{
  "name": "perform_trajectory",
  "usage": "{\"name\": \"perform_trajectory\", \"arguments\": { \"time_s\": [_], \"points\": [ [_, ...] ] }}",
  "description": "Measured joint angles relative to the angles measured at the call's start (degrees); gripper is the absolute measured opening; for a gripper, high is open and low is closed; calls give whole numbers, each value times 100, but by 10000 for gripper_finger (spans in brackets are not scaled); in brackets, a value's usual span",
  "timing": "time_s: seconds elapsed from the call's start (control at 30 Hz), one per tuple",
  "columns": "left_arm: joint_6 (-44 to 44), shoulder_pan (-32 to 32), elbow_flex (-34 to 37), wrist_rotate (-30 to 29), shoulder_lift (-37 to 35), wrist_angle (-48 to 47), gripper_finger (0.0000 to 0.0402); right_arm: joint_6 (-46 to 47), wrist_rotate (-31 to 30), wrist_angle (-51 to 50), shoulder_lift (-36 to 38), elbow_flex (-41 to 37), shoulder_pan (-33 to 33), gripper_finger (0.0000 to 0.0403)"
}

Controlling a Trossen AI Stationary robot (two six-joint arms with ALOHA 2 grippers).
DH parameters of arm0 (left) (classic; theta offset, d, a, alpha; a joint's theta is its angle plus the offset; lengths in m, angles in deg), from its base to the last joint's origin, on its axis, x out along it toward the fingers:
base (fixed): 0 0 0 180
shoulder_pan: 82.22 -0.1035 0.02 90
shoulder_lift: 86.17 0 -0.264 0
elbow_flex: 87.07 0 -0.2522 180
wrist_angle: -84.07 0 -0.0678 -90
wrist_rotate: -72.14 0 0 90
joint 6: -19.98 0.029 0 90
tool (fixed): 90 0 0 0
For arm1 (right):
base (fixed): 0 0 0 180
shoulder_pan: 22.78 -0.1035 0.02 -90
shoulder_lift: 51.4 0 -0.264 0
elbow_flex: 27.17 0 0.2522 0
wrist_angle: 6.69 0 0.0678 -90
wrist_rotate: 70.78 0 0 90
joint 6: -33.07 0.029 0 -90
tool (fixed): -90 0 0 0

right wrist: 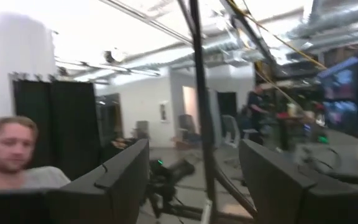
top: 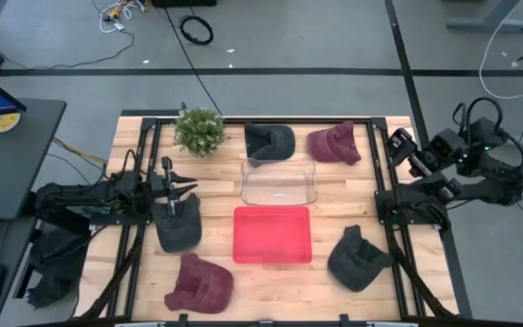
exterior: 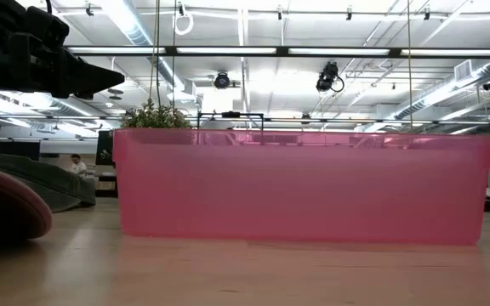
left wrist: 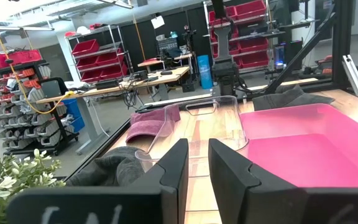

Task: Pick & Place hat
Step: Put the bottom right black cap into the transparent bin

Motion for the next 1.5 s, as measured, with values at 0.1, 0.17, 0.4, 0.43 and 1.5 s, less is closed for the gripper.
{"name": "perform_trajectory", "arguments": {
  "time_s": [0.1,0.17,0.4,0.43,1.5],
  "points": [
    [1,-1,1,0,0,0,67,-98,-2,355,-214,7,-352,252],
    [-1,-1,-1,-1,0,0,67,-154,-3,598,-374,8,-594,252],
    [1,0,0,1,2,-1,67,-696,-131,294,-983,567,-1484,252],
    [1,-1,-1,1,0,0,67,-801,-247,201,-1076,643,-1625,252],
    [1,-1,-1,-1,1,0,67,579,-6050,-3945,-3404,3318,-5070,252]
  ]
}}
